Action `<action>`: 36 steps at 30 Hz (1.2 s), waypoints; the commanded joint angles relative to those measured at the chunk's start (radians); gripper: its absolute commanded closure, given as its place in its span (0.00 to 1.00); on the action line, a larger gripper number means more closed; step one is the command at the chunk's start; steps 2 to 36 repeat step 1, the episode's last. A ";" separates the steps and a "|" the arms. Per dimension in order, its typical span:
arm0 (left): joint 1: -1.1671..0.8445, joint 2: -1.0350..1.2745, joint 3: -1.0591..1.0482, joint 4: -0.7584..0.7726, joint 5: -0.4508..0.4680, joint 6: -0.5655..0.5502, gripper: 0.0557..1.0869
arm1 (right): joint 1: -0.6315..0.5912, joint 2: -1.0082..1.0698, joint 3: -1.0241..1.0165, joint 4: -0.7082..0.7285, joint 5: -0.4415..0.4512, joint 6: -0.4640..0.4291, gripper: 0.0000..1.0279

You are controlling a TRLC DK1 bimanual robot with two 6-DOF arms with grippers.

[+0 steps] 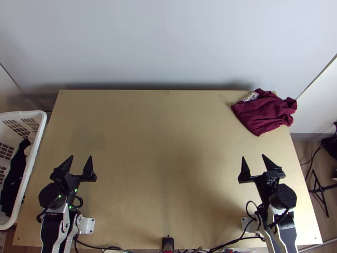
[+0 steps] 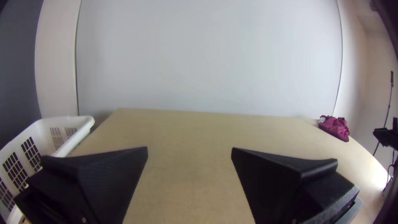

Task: Fold the t-shirt

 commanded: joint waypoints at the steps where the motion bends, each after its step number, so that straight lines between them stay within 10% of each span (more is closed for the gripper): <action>1: 0.000 0.000 0.000 0.000 0.000 0.000 0.05 | -0.001 0.001 0.000 0.000 0.000 0.000 0.04; 36: 0.000 0.000 0.000 0.000 0.000 0.000 0.05 | -0.001 0.001 0.000 0.000 0.000 0.000 0.04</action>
